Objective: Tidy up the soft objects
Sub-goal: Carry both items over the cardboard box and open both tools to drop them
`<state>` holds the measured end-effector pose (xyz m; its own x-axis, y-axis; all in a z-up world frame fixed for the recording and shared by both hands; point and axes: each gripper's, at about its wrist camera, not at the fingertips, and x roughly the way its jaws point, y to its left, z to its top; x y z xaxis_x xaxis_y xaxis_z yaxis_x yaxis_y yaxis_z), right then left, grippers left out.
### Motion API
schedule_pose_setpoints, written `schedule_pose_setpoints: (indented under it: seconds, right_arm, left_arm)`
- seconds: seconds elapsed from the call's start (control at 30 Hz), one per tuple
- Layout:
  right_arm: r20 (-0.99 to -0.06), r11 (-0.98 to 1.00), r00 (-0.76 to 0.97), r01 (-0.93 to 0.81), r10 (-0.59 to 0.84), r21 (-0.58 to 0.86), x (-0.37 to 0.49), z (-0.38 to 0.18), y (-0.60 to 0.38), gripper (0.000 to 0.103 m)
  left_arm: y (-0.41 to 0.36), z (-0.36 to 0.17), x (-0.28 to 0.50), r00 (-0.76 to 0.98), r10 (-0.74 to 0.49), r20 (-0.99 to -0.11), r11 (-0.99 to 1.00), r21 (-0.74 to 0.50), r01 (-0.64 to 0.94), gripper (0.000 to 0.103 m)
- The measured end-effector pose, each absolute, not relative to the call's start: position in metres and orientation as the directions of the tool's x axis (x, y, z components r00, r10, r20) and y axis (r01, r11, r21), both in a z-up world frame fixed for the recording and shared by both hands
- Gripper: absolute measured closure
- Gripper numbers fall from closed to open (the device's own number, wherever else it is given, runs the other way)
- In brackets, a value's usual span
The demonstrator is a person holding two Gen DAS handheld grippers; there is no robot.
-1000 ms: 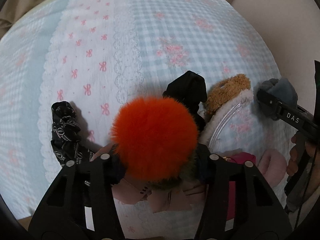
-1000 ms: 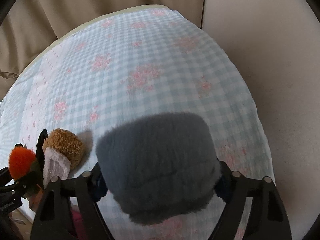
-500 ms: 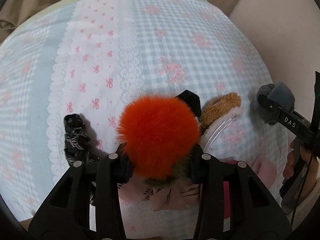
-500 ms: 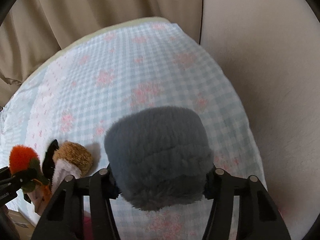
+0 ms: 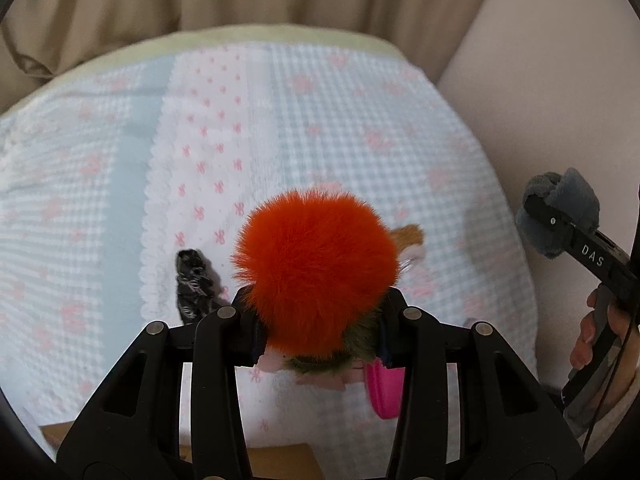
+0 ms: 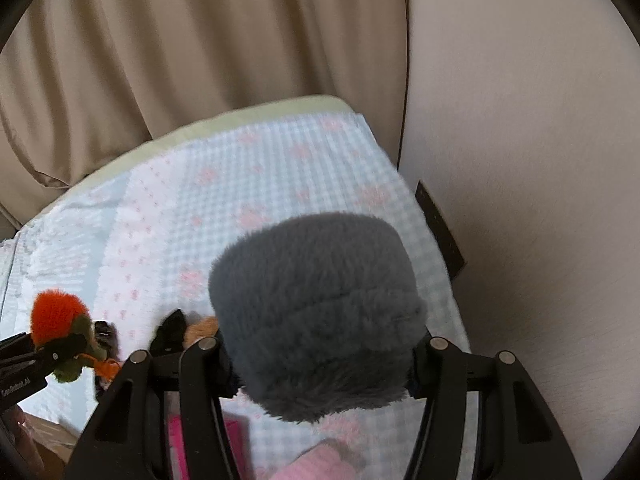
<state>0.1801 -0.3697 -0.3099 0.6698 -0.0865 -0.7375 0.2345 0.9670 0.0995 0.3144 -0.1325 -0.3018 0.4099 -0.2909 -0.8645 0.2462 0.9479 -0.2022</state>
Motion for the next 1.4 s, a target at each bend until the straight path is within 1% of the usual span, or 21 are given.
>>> schedule_pose_setpoints:
  seconds: [0.3,0.5,0.73,0.87,1.07,1.27,1.4]
  right_arm:
    - [-0.663,0.980,0.745,0.179,-0.076,0.088,0.129,-0.226,-0.339,0.049]
    - [-0.629,0.990,0.776,0.124,-0.055,0.065,0.089,-0.172,-0.302,0.049]
    - [-0.627,0.998,0.778,0.014,0.024,0.055,0.047,-0.140,-0.237,0.049]
    - [-0.640,0.997,0.764,-0.046,0.076,0.063,0.024,-0.141,-0.188,0.049]
    - [-0.673,0.992,0.728,-0.091,0.127,0.089,-0.008,-0.160,-0.120,0.049]
    - [-0.723,0.990,0.676,-0.092,0.140,0.105,-0.029,-0.192,-0.058,0.049]
    - [-0.758,0.990,0.637,-0.070,0.137,0.121,-0.038,-0.215,-0.030,0.049]
  left_arm:
    - [-0.110,-0.212,0.271,0.525,-0.310,-0.792,0.948,-0.213,0.238,0.066]
    - [-0.075,-0.151,0.226,0.592,-0.300,-0.748,0.954,-0.226,0.198,0.066]
    - [-0.018,-0.115,0.175,0.634,-0.255,-0.730,0.966,-0.222,0.133,0.066]
    - [0.020,-0.110,0.143,0.639,-0.221,-0.736,0.974,-0.200,0.107,0.066]
    - [0.081,-0.123,0.101,0.620,-0.192,-0.761,0.981,-0.174,0.089,0.066]
    - [0.134,-0.152,0.073,0.576,-0.190,-0.795,0.982,-0.165,0.096,0.066]
    - [0.158,-0.184,0.067,0.522,-0.199,-0.830,0.980,-0.157,0.125,0.066]
